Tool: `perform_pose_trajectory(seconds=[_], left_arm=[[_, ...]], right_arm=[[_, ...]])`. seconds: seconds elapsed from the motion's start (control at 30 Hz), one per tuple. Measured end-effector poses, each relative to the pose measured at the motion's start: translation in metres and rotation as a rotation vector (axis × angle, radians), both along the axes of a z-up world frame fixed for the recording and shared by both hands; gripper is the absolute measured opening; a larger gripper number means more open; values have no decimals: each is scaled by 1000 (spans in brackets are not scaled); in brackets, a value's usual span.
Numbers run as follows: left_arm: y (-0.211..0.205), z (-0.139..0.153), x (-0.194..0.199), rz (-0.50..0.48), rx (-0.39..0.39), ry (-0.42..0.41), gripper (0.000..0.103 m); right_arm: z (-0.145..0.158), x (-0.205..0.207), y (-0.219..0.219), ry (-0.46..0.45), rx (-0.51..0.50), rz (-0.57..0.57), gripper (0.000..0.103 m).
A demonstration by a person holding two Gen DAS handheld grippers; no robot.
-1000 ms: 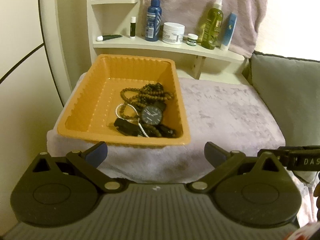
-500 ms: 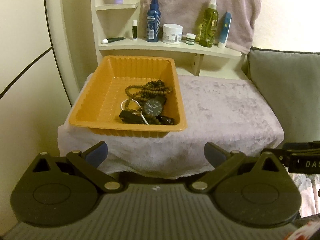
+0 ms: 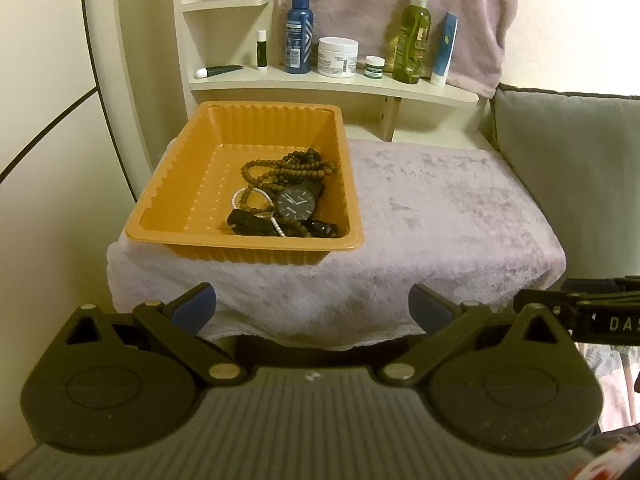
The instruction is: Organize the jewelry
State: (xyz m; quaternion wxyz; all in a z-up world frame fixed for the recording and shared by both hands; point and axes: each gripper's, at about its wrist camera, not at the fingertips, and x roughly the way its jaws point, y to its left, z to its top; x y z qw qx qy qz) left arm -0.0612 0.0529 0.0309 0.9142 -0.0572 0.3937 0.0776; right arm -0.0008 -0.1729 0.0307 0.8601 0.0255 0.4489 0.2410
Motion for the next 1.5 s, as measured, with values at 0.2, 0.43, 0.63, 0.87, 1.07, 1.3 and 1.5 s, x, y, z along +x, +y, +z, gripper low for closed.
perform_pose_trajectory(seconds=[0.2, 0.43, 0.63, 0.87, 1.07, 1.3, 1.5], left_arm=[[-1, -1, 1, -9, 0, 0, 102], [-4, -1, 2, -18, 0, 0, 102], [-4, -1, 2, -18, 1, 0, 102], [-4, -1, 1, -18, 0, 0, 102], [-4, -1, 1, -19, -1, 0, 102], [-3, 0, 1, -18, 0, -1, 102], [-3, 0, 1, -19, -1, -1, 102]], right_arm=[[-1, 0, 0, -2, 2, 2, 76], [-1, -1, 0, -3, 3, 1, 76], [0, -1, 0, -3, 2, 3, 76], [-1, -1, 0, -2, 3, 3, 76], [-1, -1, 0, -2, 3, 3, 76], [-1, -1, 0, -3, 3, 4, 76], [-2, -1, 0, -3, 3, 3, 76]])
